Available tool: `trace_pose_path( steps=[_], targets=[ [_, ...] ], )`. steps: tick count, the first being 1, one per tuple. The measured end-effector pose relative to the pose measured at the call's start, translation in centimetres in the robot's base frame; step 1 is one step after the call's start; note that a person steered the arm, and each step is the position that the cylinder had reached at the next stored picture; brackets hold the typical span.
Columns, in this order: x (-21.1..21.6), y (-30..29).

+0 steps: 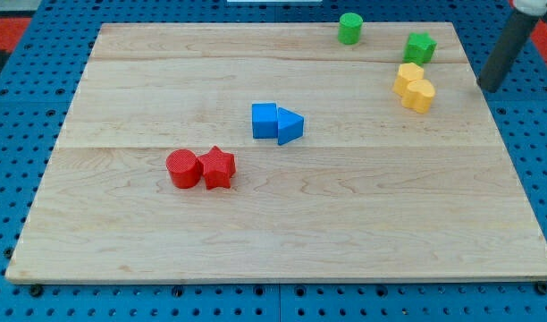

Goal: Push the yellow heart towards the blue triangle

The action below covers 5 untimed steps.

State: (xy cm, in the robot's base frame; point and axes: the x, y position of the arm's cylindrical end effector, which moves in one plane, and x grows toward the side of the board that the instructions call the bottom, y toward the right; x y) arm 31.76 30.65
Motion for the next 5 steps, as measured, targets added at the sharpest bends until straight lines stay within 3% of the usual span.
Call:
trace_pose_path(
  steps=[1,3,5],
  targets=[
    [-1.0,-2.4],
    [5.4,-10.3],
    [7.8,-17.5]
  ],
)
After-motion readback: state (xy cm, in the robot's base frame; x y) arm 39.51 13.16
